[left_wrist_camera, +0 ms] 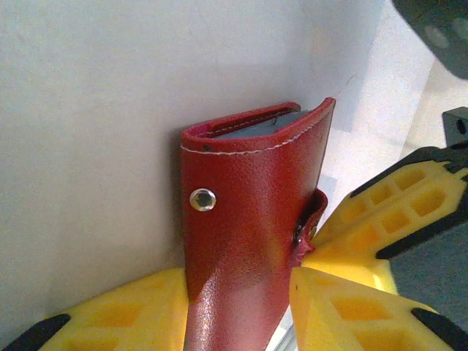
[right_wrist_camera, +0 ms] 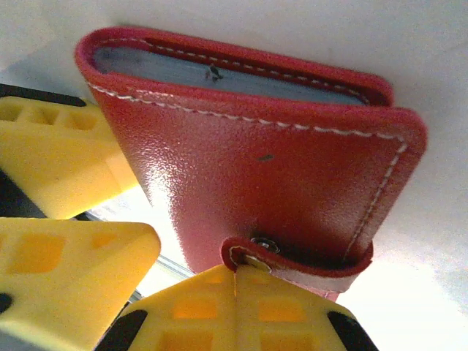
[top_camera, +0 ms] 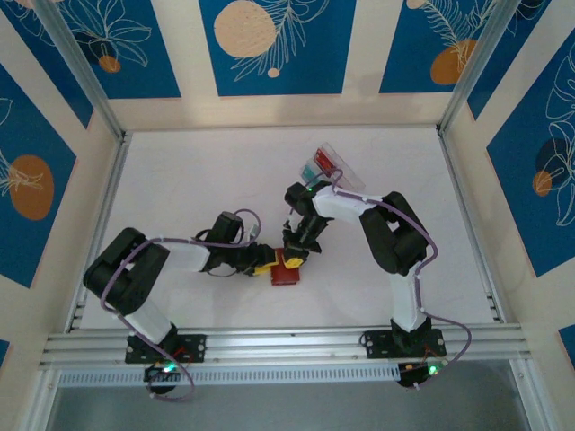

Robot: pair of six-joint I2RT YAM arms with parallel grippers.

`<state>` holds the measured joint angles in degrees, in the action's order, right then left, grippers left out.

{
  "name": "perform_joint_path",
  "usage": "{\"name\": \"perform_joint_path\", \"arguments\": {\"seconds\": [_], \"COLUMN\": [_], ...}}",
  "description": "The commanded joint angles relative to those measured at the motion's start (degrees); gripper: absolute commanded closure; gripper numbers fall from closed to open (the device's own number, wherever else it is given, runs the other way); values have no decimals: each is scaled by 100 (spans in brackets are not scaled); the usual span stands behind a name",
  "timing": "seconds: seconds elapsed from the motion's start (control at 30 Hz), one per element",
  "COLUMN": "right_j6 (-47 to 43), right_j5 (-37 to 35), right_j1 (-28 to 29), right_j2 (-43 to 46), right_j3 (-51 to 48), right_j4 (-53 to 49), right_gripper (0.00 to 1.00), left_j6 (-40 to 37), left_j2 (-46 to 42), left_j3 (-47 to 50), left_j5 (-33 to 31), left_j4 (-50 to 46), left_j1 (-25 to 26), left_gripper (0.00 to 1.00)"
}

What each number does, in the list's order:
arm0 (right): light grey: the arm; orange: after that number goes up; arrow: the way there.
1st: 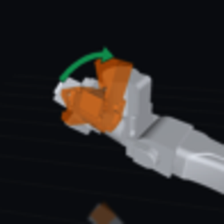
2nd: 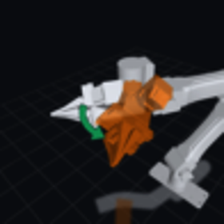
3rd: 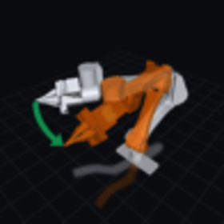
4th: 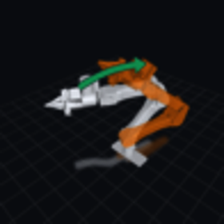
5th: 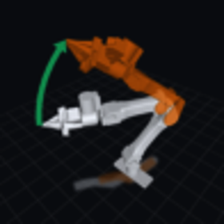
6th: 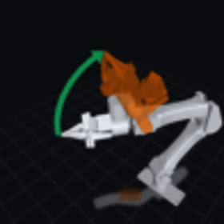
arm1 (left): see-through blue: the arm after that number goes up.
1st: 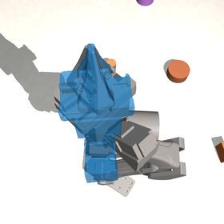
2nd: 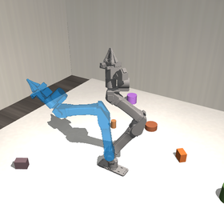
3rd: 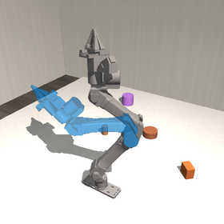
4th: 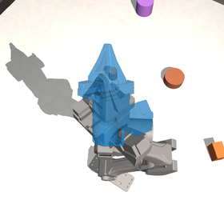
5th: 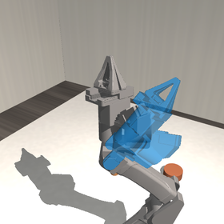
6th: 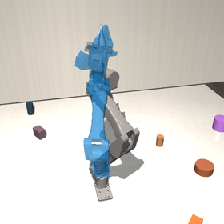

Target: Put the credit cards into the card holder

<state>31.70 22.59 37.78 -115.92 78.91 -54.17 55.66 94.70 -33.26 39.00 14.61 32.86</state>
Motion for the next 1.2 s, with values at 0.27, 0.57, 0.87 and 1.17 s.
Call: {"name": "perform_joint_path", "arguments": {"seconds": [0.27, 0.57, 0.87, 1.17], "right_j6": [108, 104, -56, -114], "right_j5": [62, 66, 686, 875], "right_j1": [-36, -113, -282, -385], "right_j2": [-47, -167, 412, 363], "right_j3": [-415, -497, -202, -234], "right_j4": [347, 536, 348, 352], "right_gripper": [100, 100, 100, 100], "left_j6": [-134, -267, -565, -778], "left_j2": [435, 26, -928, -836], "left_j3": [105, 81, -217, -577], "left_j5": [-346, -514, -928, -894], "left_j4": [460, 0, -1161, -1338], "left_j1": [325, 310, 223, 216], "left_gripper": [60, 60, 62, 80]}}
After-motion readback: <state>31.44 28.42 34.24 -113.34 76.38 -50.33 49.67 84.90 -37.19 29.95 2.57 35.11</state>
